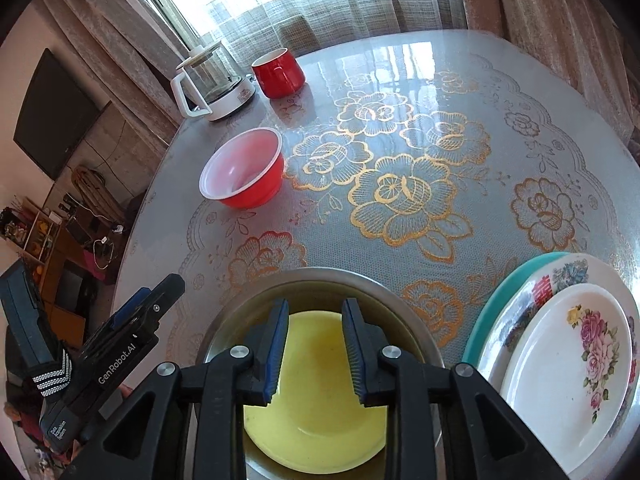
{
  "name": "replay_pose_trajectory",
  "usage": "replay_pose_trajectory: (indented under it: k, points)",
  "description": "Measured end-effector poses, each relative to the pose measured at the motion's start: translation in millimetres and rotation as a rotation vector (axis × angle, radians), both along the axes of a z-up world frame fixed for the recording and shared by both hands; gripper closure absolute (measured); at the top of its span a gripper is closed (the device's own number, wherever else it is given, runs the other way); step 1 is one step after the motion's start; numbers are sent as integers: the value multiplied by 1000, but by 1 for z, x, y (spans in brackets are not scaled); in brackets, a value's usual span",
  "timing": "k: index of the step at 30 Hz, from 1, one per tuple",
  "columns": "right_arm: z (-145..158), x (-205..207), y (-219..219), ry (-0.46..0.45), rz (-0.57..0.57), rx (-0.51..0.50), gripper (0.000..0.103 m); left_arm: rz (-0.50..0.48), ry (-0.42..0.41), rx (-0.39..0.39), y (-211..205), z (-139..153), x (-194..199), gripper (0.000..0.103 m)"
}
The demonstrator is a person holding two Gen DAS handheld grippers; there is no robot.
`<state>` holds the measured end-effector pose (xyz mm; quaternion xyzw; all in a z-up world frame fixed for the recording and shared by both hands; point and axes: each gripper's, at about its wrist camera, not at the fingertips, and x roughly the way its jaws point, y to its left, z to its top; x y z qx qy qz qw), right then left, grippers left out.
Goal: Organize plates and bowls
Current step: 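Open the right gripper and withdraw it from the yellow bowl, then move the right gripper to the red plastic bowl and grasp its rim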
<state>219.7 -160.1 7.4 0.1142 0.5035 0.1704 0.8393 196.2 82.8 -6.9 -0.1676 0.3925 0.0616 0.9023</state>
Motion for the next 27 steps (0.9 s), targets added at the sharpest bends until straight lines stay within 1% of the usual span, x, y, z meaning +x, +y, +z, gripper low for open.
replay_pose_trajectory:
  k: [3,6,8,9,10,14,17,19,24,27]
  points:
    - [6,18,8,-6,20,4,71,62,20,-28,16,-11,14,28]
    - [9,38,19,-3,38,8,70,97,36,-83,30,-21,27,28]
    - [8,53,26,10,44,20,70,103,28,-129,39,-26,34,28]
    - [8,60,30,19,47,25,70,107,27,-137,42,-27,37,28]
    - [7,68,35,27,43,23,69,105,29,-137,43,-29,39,28]
    - [-1,103,53,74,28,17,67,44,15,-159,42,-27,44,28]
    - [-11,129,59,121,-8,56,67,23,-25,-149,39,-21,43,26]
    - [-18,142,62,151,-43,88,67,19,-37,-145,39,-21,44,26]
    - [-36,161,69,198,-94,141,67,13,-23,-190,42,-28,49,26]
    - [-47,169,71,225,-118,160,67,9,-33,-212,44,-27,48,26]
